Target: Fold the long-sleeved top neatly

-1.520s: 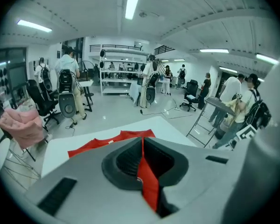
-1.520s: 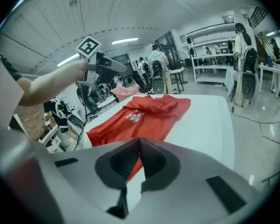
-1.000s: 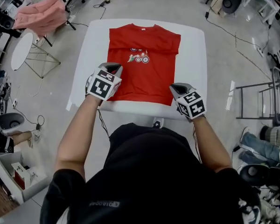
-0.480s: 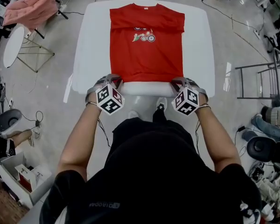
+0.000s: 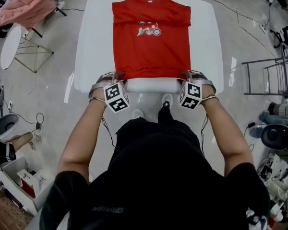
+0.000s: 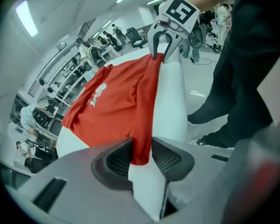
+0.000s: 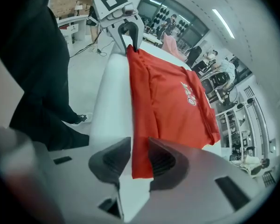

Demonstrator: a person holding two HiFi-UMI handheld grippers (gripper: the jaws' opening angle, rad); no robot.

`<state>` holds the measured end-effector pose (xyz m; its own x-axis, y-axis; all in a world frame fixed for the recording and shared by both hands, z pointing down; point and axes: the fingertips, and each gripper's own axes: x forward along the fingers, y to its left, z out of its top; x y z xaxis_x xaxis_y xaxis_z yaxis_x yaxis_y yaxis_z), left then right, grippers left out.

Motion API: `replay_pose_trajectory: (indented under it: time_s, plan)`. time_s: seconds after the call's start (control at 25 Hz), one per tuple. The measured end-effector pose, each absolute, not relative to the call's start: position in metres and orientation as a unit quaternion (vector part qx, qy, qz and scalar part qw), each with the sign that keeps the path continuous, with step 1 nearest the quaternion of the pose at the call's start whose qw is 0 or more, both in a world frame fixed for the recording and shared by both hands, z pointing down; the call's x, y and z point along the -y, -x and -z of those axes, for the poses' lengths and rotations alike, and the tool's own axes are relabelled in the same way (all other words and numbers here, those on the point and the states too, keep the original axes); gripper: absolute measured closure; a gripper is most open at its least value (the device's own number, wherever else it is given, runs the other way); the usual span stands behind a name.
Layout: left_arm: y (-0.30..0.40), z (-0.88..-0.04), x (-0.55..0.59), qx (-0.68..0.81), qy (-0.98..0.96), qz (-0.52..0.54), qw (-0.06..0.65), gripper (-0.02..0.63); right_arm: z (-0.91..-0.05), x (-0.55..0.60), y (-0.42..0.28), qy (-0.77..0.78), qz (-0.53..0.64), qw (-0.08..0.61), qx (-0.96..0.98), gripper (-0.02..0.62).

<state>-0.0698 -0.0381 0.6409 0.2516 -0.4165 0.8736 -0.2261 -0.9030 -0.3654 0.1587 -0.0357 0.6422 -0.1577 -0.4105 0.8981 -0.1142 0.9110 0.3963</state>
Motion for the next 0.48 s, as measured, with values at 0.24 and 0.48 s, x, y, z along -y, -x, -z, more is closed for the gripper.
replay_pose_trajectory:
  time_s: [0.24, 0.48]
  plan:
    - [0.070, -0.650, 0.040, -0.128, 0.794, 0.592, 0.050, 0.485, -0.649, 0.038, -0.159, -0.092, 0.086, 0.624, 0.771, 0.458]
    - [0.072, -0.655, 0.043, -0.076, 0.789, 0.608, -0.037, 0.481, -0.651, 0.044, -0.157, -0.017, -0.006, 0.632, 0.775, 0.446]
